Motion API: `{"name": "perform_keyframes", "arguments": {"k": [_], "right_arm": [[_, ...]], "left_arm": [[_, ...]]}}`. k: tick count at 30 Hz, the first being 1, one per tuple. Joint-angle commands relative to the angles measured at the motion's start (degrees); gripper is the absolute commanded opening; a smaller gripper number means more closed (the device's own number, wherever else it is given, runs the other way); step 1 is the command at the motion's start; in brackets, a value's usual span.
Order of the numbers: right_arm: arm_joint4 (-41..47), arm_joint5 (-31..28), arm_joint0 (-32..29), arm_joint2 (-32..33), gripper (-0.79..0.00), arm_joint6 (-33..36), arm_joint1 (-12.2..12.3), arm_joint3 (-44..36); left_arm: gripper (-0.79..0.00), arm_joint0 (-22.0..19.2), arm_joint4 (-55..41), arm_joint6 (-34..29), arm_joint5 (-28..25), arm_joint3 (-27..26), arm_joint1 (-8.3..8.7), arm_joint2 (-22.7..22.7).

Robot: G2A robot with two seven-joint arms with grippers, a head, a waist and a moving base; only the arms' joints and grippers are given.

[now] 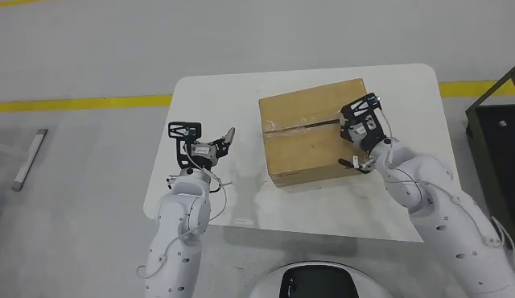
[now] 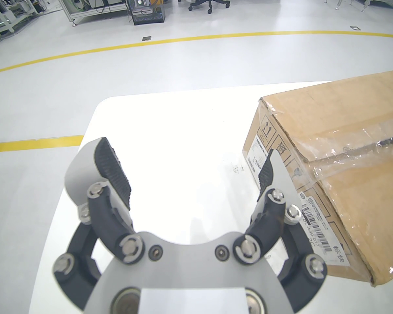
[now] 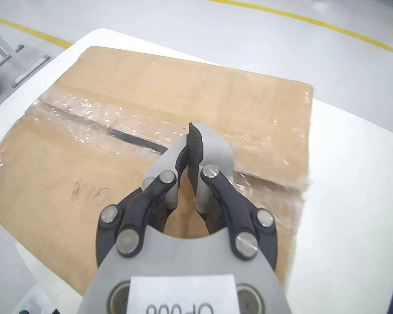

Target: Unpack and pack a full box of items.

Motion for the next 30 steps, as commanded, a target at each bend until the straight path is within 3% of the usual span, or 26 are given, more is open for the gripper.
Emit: {"name": "perform_keyframes", "arguments": {"k": [1, 9, 18, 24, 30], "right_arm": [[0.2, 0.4, -1.3, 2.1, -0.785, 0.4, 0.3, -0.8], [3.5, 3.4, -5.2, 11.3, -0.785, 1.4, 1.0, -4.0], [7.0, 5.1, -6.1, 17.3, -0.785, -0.7, 1.4, -4.2], [8.2, 0.5, -9.9, 14.4, -0.785, -3.9, 1.1, 0.2], [10.1, -1.4, -12.4, 8.4, -0.785, -6.0, 0.4, -2.6]], "left_arm": [[0.000, 0.0, 0.0, 0.0, 0.0, 0.0, 0.00, 0.0], [0.000, 0.0, 0.0, 0.0, 0.0, 0.0, 0.00, 0.0], [0.000, 0.0, 0.0, 0.0, 0.0, 0.0, 0.00, 0.0], [0.000, 0.0, 0.0, 0.0, 0.0, 0.0, 0.00, 0.0], [0.000, 0.9, 0.4, 3.9, 0.0, -1.2, 0.11, 0.0]]}}
